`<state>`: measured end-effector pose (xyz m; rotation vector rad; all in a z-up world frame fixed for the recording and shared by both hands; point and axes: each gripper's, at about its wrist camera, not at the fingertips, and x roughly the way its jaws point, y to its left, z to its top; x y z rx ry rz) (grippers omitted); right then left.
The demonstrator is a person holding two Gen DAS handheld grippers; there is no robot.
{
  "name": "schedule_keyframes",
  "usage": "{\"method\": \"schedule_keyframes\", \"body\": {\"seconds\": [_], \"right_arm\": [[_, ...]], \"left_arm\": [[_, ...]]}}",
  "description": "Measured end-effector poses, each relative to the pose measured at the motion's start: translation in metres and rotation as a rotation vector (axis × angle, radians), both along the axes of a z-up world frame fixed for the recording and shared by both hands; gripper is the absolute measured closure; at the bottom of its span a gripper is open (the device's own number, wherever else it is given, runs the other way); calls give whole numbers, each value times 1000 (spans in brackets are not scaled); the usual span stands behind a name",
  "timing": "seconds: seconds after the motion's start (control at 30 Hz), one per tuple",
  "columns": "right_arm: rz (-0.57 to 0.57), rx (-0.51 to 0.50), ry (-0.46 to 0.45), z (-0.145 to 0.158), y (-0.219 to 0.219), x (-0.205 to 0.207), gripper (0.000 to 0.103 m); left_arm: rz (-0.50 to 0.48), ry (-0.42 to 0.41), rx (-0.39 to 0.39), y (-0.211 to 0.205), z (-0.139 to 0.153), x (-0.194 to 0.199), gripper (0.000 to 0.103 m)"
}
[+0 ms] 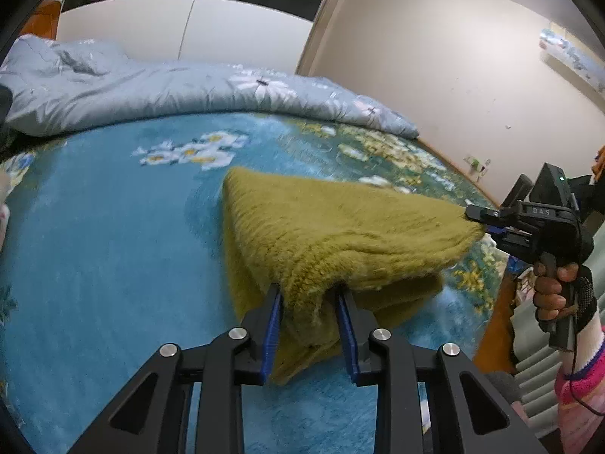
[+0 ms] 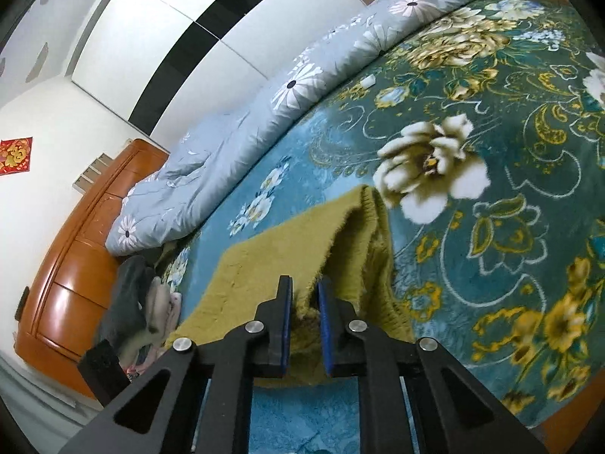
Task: Fold clothes
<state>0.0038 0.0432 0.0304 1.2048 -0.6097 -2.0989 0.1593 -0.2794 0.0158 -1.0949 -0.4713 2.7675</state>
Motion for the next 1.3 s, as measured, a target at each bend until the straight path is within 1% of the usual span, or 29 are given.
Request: {"method": "schedule_keyframes", "body": {"seconds": [0.03, 0.1, 0.17, 0.23, 0.3, 0.4, 0.57, 0.63, 0.67, 0.7, 0.73, 0.77, 0.8, 0.83, 0.87, 0.9, 0.93, 0.97, 1.0, 1.07, 1.1, 1.23, 1.3], "right_arm": [[-3, 11, -15, -8, 1, 0, 90], [-12, 41, -80, -34, 3, -1, 90], [-27, 30, -154, -59, 6, 2, 90], [-41, -1, -187, -74, 9, 4, 90], [-48, -18, -193, -78, 11, 4, 90], [-45, 0, -187, -76, 9, 2, 90], [-40, -11, -196, -79, 11, 2, 88], [-39, -19, -200, -80, 13, 2, 85], [-38, -20, -200, -80, 14, 2, 81], [-37, -15, -193, -79, 15, 3, 73], [-37, -4, -182, -77, 17, 4, 67], [-41, 19, -163, -74, 19, 5, 45], [-42, 34, -142, -71, 21, 6, 32], [-40, 33, -121, -68, 23, 7, 31], [-35, 26, -105, -65, 25, 8, 31], [-25, 5, -97, -63, 26, 7, 30], [-16, -12, -90, -62, 26, 5, 29], [-10, -20, -84, -60, 25, 2, 25], [-4, -27, -79, -60, 24, -1, 22], [9, -35, -73, -59, 18, -8, 22], [18, -38, -76, -60, 15, -11, 22], [43, -32, -85, -65, 7, -27, 22], [60, -34, -92, -69, 4, -34, 22]], "left_arm": [[4, -20, 5, -3, -7, -1, 73], [17, -63, 8, -8, -22, -2, 73], [31, -100, 33, -13, -34, 0, 73], [31, -105, 49, -15, -38, 1, 73], [29, -107, 49, -15, -40, 2, 73], [31, -119, 59, -16, -45, 1, 71], [20, -118, 121, -26, -47, 6, 69], [6, -112, 137, -29, -44, 10, 65], [-3, -108, 146, -31, -42, 12, 60], [-19, -106, 162, -33, -40, 14, 47], [-35, -101, 183, -35, -38, 17, 40], [-50, -88, 216, -38, -37, 20, 31], [-63, -75, 247, -40, -35, 22, 28], [-64, -59, 269, -43, -33, 23, 27], [-62, -46, 290, -46, -32, 23, 22], [-47, -43, 304, -48, -31, 19, 20], [-33, -43, 322, -51, -30, 14, 20], [-24, -51, 353, -54, -31, 5, 20], [-16, -63, 386, -57, -33, -4, 20], [-5, -113, 457, -62, -42, -25, 20], [7, -141, 474, -64, -48, -34, 20], [55, -230, 507, -70, -70, -59, 20], [57, -239, 508, -71, -73, -64, 20]]}}
